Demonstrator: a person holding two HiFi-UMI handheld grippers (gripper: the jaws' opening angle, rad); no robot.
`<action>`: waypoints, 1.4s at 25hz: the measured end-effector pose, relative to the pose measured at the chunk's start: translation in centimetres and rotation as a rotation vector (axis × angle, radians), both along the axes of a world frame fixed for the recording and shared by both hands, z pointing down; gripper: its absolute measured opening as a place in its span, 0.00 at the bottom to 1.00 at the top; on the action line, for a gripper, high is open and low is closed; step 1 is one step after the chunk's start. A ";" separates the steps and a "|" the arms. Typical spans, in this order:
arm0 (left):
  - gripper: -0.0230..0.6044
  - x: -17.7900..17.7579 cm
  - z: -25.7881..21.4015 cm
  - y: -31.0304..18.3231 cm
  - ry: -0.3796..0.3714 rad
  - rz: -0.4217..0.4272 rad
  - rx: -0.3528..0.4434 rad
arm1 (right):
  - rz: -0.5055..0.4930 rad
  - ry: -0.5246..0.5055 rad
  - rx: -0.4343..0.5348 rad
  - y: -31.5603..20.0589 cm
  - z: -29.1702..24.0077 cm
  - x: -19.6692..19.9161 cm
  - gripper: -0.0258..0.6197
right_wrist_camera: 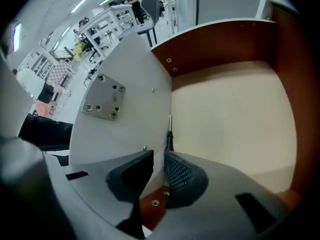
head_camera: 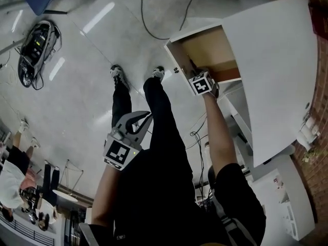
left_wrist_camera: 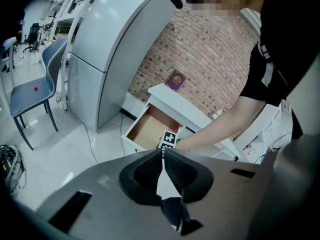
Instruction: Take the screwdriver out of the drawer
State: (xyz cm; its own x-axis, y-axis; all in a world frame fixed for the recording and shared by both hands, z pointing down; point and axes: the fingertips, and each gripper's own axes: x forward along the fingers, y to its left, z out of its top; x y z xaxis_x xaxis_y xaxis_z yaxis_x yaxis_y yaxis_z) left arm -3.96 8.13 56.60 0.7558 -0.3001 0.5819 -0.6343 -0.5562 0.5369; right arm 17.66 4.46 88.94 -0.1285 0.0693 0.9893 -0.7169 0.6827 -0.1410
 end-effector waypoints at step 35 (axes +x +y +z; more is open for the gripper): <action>0.07 -1.2 3.4 -2.9 0.026 -0.007 -0.059 | -0.096 -0.062 -0.341 -0.4 3.7 1.5 0.22</action>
